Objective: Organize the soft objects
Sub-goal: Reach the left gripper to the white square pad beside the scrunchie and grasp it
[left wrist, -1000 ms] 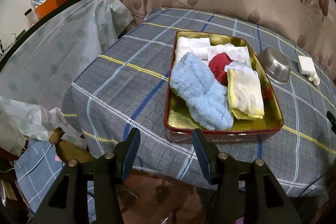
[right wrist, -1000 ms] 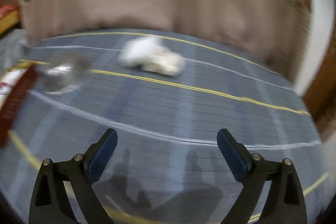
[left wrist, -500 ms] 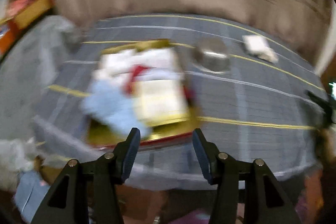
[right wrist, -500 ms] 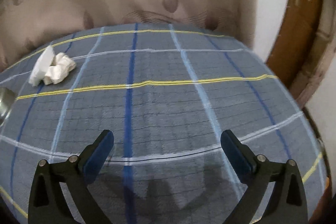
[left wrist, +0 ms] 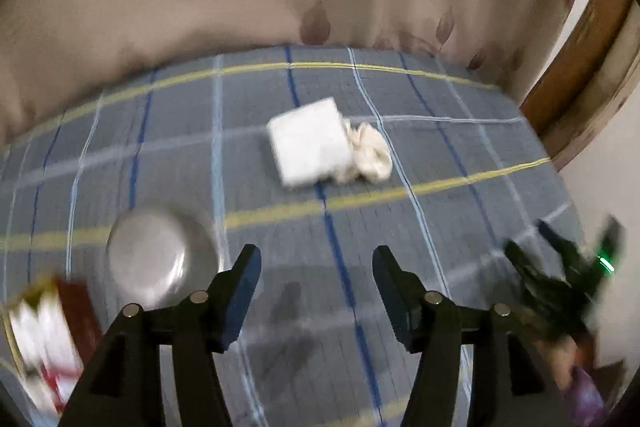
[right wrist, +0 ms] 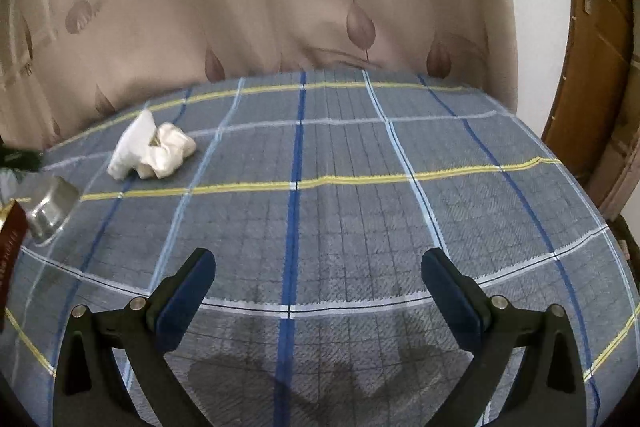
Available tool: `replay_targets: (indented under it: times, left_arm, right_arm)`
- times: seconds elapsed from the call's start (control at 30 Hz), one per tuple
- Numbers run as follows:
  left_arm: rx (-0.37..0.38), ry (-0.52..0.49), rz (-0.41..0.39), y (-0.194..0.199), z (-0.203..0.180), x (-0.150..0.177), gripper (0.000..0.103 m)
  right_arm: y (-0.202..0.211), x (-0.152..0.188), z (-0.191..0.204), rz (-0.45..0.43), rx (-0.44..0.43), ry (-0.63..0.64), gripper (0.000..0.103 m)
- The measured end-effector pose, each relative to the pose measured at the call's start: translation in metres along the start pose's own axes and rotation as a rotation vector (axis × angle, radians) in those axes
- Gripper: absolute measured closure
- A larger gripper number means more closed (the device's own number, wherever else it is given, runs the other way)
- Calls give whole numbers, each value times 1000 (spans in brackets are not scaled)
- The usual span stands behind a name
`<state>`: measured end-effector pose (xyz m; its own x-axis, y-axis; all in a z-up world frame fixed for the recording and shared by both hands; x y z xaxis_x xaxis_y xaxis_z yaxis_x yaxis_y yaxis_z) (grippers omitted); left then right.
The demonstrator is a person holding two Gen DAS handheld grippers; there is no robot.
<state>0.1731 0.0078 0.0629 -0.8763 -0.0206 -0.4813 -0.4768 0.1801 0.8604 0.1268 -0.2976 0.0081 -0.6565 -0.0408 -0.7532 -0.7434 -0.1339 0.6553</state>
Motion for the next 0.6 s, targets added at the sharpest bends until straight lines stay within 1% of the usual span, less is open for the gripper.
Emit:
replay_targets:
  times: [0.07,0.13,0.2,0.27,0.3,0.4,0.5,0.53,0.6]
  left_arm:
    - [-12,-41,27,-28,-12,-29,44]
    - [4,-41,47,-49,-16,-49,44]
    - [44,-1,71,-70,-15,-70,44]
    - [79,34,89,-85,-13,-82,44]
    - [82,43,103,-92,-12,-87,44]
    - [22,70,127,-111,-8,-100,44]
    - [-25,71,146,-123,-8,-106,44]
    - [-52,62,153,-128,-8,-107,44]
    - [-129,30,168,-135,-12,-107,44]
  right_arm:
    - [3,-1,-1,-21,-12,-3,1]
    - [6,-1,-1,-38,-21,-5,1]
    - [10,-1,-1,-56,-29,-7,1]
    - [12,-2,0,-71,-34,-8,1]
    - [13,-2,0,-76,-36,-8,1]
    - [16,-1,0,-91,-43,-9,1]
    - [18,-1,0,-100,-48,-9,1]
    - [19,-1,1,-102,-49,-8,1]
    - [19,-1,1,-106,-53,-7,1]
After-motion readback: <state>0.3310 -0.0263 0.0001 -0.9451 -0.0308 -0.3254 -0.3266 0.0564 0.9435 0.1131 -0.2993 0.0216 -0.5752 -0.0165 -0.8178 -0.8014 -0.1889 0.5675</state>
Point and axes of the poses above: each gripper's, at about its wrist camera, not at the fingertips, and y roughly against the way its jaws point, z to its left, x to its underside, the point moved 1 cm from there along -y, roughly the way its jaws point
